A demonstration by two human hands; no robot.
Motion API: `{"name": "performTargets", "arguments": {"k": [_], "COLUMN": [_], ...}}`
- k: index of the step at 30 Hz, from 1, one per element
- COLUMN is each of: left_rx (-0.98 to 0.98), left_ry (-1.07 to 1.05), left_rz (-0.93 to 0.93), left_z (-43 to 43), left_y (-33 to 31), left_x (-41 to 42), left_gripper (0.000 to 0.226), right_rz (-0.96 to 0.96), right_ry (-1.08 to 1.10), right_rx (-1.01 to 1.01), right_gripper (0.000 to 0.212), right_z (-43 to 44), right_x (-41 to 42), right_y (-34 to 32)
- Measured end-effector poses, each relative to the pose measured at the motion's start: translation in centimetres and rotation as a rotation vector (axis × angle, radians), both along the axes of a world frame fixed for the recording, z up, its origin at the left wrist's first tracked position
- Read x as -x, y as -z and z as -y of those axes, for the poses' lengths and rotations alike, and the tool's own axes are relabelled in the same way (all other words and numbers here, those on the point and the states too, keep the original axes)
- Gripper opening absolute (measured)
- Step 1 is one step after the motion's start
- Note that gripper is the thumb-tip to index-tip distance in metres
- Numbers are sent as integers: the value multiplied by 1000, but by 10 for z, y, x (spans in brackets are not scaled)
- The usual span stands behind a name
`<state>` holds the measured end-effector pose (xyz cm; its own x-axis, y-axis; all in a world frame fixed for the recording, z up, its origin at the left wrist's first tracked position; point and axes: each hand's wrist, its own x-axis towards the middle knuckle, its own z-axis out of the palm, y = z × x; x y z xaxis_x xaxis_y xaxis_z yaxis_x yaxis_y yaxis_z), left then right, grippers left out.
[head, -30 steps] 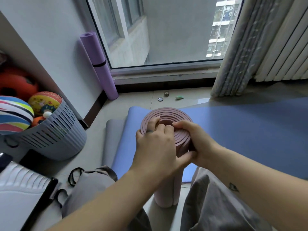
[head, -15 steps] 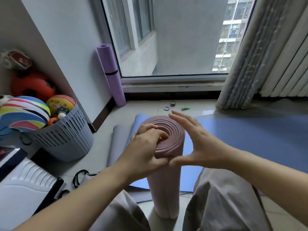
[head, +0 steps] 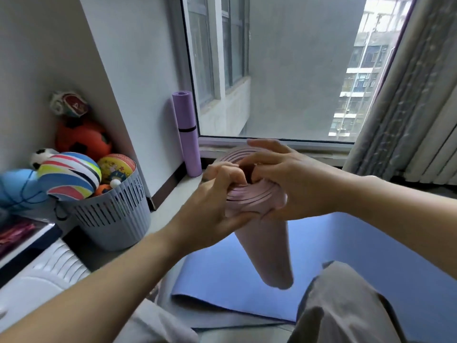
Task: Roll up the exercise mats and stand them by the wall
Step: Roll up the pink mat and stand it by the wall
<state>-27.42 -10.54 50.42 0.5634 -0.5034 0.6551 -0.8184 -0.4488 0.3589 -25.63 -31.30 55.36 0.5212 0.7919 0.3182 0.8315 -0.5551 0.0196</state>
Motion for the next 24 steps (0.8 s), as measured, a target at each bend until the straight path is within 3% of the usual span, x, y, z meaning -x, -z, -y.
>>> {"name": "performTargets", "arguments": {"k": [6, 13, 21, 24], "left_rx": [75, 151, 216, 192], "left_ry": [-123, -327, -557, -633], "left_rz": [-215, -583, -825, -883], "left_z": [-24, -82, -193, -233], "left_y": [49, 126, 183, 211], "left_x": [-35, -64, -100, -109], "left_gripper": [45, 45, 52, 57], "right_rz": [132, -21, -161, -212], "right_ry": [52, 26, -83, -138], "right_rx": [150, 322, 521, 597], "right_gripper": [43, 44, 38, 45], "right_z": [-42, -117, -271, -320], "right_x": [-39, -104, -167, -181], "right_y": [30, 111, 165, 193]}}
